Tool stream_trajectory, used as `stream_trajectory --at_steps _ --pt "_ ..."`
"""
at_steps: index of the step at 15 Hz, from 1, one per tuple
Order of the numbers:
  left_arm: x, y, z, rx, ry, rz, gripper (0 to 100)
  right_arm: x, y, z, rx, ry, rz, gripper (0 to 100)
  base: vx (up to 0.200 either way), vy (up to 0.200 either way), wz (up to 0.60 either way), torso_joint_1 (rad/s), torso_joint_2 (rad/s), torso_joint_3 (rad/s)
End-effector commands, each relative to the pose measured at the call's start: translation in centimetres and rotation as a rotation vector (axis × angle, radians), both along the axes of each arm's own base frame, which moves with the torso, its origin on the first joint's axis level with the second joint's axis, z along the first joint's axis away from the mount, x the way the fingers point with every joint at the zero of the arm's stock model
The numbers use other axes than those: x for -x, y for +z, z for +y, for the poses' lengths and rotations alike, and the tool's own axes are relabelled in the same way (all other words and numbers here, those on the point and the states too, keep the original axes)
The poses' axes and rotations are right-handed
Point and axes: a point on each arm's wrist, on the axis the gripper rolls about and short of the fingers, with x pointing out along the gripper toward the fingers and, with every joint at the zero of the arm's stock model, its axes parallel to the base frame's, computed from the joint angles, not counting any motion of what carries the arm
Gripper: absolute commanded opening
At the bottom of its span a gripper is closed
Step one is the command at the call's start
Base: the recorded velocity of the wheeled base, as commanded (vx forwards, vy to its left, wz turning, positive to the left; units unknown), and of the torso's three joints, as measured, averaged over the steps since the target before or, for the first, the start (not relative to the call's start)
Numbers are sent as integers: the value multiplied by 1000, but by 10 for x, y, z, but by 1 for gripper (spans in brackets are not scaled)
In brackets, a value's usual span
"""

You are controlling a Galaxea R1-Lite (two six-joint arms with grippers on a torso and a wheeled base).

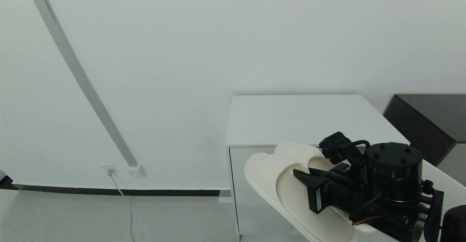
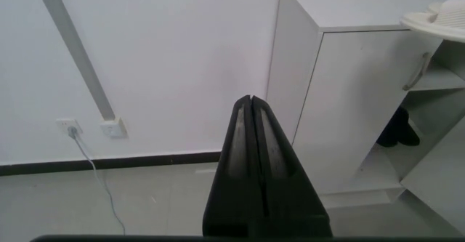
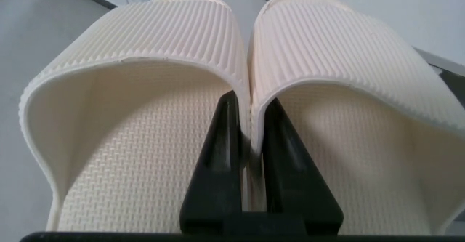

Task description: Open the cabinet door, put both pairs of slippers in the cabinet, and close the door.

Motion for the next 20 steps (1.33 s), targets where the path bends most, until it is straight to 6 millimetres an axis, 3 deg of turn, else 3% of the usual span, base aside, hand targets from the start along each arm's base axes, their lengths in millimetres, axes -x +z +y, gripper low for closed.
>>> stream_trajectory --at_steps 1,10,20 --pt "0 0 0 0 1 -1 0 1 -1 -1 5 1 3 0 0 0 0 0 0 0" --pt "0 0 0 0 -1 -1 0 2 -1 -2 11 6 -2 0 0 0 0 0 0 0" --pt "0 0 0 0 -1 -1 0 3 -2 -2 15 12 -1 0 0 -200 0 4 3 4"
